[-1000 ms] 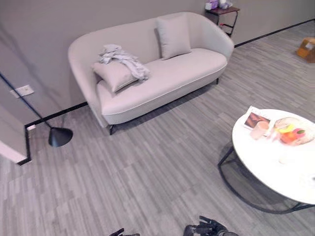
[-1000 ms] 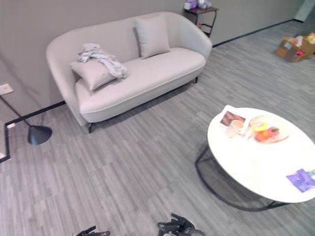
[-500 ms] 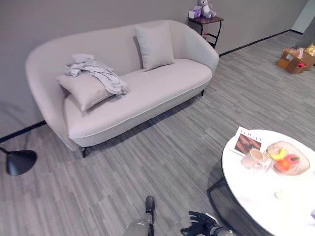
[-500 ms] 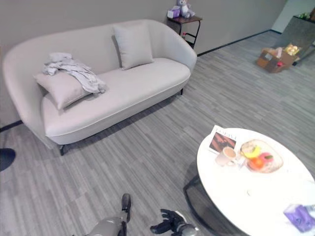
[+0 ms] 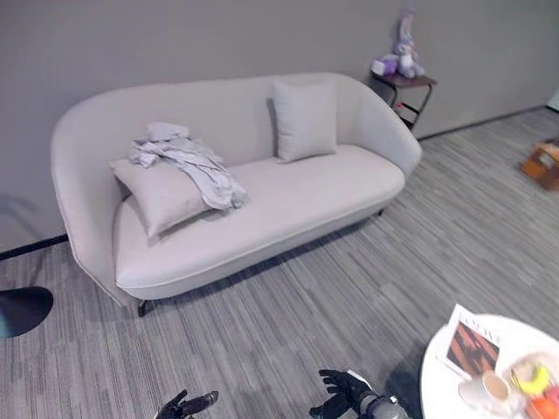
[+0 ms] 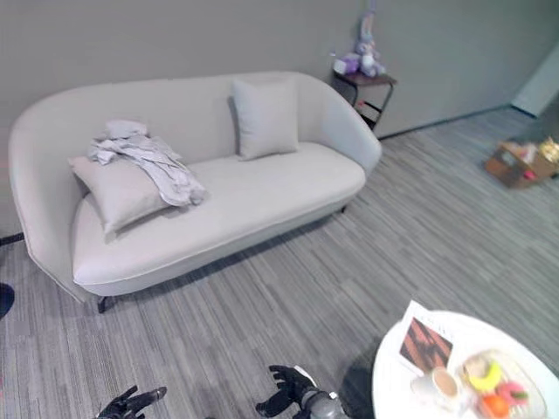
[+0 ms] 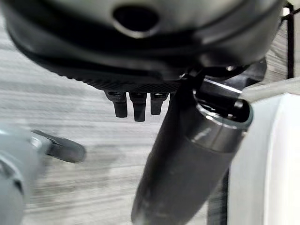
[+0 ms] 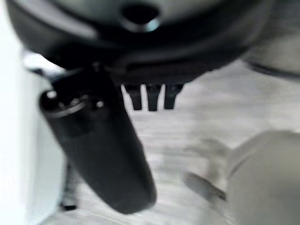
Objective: Hang the clothes on the sofa on the clothes rack.
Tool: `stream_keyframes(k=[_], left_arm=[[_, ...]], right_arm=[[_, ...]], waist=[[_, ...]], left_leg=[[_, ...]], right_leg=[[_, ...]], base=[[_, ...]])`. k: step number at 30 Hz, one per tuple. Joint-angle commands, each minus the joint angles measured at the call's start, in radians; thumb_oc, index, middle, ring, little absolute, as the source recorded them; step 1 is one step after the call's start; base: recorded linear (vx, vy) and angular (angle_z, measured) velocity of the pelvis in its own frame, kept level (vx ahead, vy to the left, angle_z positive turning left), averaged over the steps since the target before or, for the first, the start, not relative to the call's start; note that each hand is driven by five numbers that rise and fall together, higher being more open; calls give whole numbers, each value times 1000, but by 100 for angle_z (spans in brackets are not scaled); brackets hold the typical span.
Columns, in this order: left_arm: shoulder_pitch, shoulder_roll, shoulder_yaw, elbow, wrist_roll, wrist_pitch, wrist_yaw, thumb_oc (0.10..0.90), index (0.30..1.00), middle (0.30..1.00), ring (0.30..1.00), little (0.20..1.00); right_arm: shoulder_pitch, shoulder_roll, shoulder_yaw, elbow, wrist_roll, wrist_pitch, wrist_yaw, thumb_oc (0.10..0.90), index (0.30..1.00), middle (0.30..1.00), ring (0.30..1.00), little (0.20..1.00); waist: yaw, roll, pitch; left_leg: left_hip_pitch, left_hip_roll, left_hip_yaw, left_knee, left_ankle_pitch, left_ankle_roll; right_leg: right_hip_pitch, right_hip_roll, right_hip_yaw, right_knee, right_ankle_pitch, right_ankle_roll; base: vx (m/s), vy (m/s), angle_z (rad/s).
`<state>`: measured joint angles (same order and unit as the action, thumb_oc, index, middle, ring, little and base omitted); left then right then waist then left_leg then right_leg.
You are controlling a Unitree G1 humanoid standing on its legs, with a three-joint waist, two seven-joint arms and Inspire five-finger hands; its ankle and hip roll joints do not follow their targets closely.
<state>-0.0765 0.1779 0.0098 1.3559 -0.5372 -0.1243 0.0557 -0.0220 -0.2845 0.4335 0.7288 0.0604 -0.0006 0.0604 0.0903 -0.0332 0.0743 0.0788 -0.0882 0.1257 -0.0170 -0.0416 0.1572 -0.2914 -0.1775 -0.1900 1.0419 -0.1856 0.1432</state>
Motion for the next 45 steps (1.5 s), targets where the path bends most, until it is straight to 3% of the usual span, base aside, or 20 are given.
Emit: stream_keyframes(k=[1, 3, 4, 5, 6, 9, 12, 13, 14, 15, 16, 17, 20, 21, 22, 24, 31, 39, 41, 45], left_arm=[[31, 15, -19, -35, 53, -43, 8, 800, 900, 900, 900, 900], [29, 6, -34, -18, 75, -46, 14, 800, 900, 900, 900, 900], [21, 5, -38, -12, 81, -46, 14, 800, 900, 900, 900, 900], [20, 13, -36, -2, 87, -52, 19, 800, 900, 900, 900, 900], [26, 15, -4, 13, 70, -48, 21, 800, 900, 900, 900, 900], [39, 10, 38, 15, 16, -53, 25, 800, 900, 900, 900, 900], [41, -28, 32, 17, -24, -53, 23, 800, 900, 900, 900, 900], [38, -33, 23, 4, -28, -51, 23, 800, 900, 900, 900, 900], [43, -33, 29, -22, -38, -50, 25, 800, 900, 900, 900, 900], [48, -31, 41, -31, -48, -50, 33, 800, 900, 900, 900, 900], [61, -28, 64, -47, -70, -51, 46, 800, 900, 900, 900, 900], [73, -28, 79, -35, -68, -46, 52, 800, 900, 900, 900, 900], [86, -41, 87, -12, -80, -44, 71, 800, 900, 900, 900, 900], [98, -45, 106, 10, -102, -44, 58, 800, 900, 900, 900, 900], [105, -50, 111, 18, -98, -35, 70, 800, 900, 900, 900, 900], [73, -11, 53, -73, -11, -62, 82, 800, 900, 900, 900, 900], [38, 12, 10, -70, 44, -60, 84, 800, 900, 900, 900, 900], [89, 12, 35, 35, 95, -42, 60, 800, 900, 900, 900, 900], [101, 10, 23, 28, 98, -45, 62, 800, 900, 900, 900, 900], [136, 9, -6, 9, 73, -52, 66, 800, 900, 900, 900, 900]], right_arm=[[-10, -63, -71, -132, -17, -71, -57, 800, 900, 900, 900, 900], [-11, -87, -104, -143, -14, -65, -74, 800, 900, 900, 900, 900], [-11, -95, -110, -152, -15, -62, -76, 800, 900, 900, 900, 900], [16, -99, -146, -151, -3, -66, -91, 800, 900, 900, 900, 900], [13, -88, -144, -134, -3, -63, -90, 800, 900, 900, 900, 900], [-4, -101, -137, -135, -20, -58, -92, 800, 900, 900, 900, 900], [-4, -141, -166, -160, -10, -74, -121, 800, 900, 900, 900, 900], [2, -146, -175, -177, -3, -73, -131, 800, 900, 900, 900, 900], [1, -166, -192, -201, -15, -78, -164, 800, 900, 900, 900, 900], [4, -174, -200, -213, -36, -72, -179, 800, 900, 900, 900, 900], [12, -192, -232, -259, -76, -54, -208, 800, 900, 900, 900, 900], [7, -200, -274, -303, -75, -60, -236, 800, 900, 900, 900, 900], [-23, -213, -306, -310, -120, -65, -312, 800, 900, 900, 900, 900], [-58, -231, -310, -296, -132, -65, -324, 800, 900, 900, 900, 900], [-34, -211, -315, -324, -133, -64, -320, 800, 900, 900, 900, 900], [-45, -185, -294, -367, -144, -73, -307, 800, 900, 900, 900, 900], [-109, -148, -252, -390, -154, -93, -322, 800, 900, 900, 900, 900], [-160, -118, -157, -449, -129, -128, -264, 800, 900, 900, 900, 900], [-188, -100, -126, -409, -120, -129, -264, 800, 900, 900, 900, 900], [-336, -34, -61, -170, -80, -107, -302, 800, 900, 900, 900, 900]], waist=[[-22, 23, -2], [-52, 6, 8], [-59, -5, 10], [-60, -21, 6], [-52, -36, 2], [-35, -38, -21], [-24, -43, -4], [-21, -48, 10], [-12, -59, 37], [-11, -56, 41], [-4, -54, 38], [2, -43, 28], [34, -19, 18], [48, -12, 4], [41, -4, -14], [43, -46, -39], [44, -77, -51], [87, -104, -66], [101, -105, -68], [166, -97, -63]], left_leg=[[16, 46, -11, -70, 43, -118], [59, 46, -101, -70, 2, -148], [64, 52, -123, -70, -10, -160], [80, 55, -156, -70, -32, -166], [91, 70, -156, -70, -38, -176], [118, 149, -180, -67, -30, -203], [-6, 181, -189, 181, 48, -237], [-54, 194, -168, 255, 82, -242], [-146, 246, -73, 426, 105, -225], [-180, 255, -57, 445, 102, -226], [-225, 253, -17, 372, 90, -231], [-245, 244, 14, 218, 90, -237], [-305, 261, 30, -54, 236, -277], [-314, 283, 48, -70, 231, -277], [-280, 275, 51, -61, 268, -273], [-225, 206, 90, -51, 229, -227], [-209, 131, 90, -70, 186, -189], [-222, 96, 80, -70, 160, -176], [-224, 91, 73, -70, 161, -177], [-239, 78, 40, -70, 165, -175]], right_leg=[[146, -5, -15, -602, 258, -4], [123, -11, 111, -925, 299, 10], [122, -27, 158, -1008, 333, 29], [156, -25, 201, -1054, 327, 33], [139, -20, 202, -1008, 332, 38], [172, 17, 162, -1028, 322, 25], [292, 43, 66, -1107, 305, -16], [316, 43, 43, -1114, 296, -28], [376, 53, -11, -1129, 249, -58], [390, 54, -27, -1129, 234, -61], [415, 46, -48, -1129, 211, -55], [426, 45, -59, -1129, 191, -40], [470, 53, -68, -1129, 148, -28], [512, 60, -64, -1129, 127, -21], [542, 55, -59, -1107, 111, -24], [521, -27, -46, -1003, 167, 15], [473, -83, -47, -940, 246, 48], [482, -99, -87, -984, 296, 70], [490, -96, -101, -995, 301, 73], [505, -86, -125, -1017, 296, 74]], base=[[416, -305, 186], [421, -319, 134], [423, -332, 58], [322, -315, 136], [349, -368, 158], [363, -386, 106], [285, -341, 67], [239, -419, 114], [237, -349, 139], [368, -272, 111], [388, 62, 119], [427, 146, 78], [464, 230, -26], [701, 392, -61], [698, 429, -64], [566, 449, -26], [122, 166, 24], [58, 73, 38], [55, 39, 41], [57, 54, 19]])
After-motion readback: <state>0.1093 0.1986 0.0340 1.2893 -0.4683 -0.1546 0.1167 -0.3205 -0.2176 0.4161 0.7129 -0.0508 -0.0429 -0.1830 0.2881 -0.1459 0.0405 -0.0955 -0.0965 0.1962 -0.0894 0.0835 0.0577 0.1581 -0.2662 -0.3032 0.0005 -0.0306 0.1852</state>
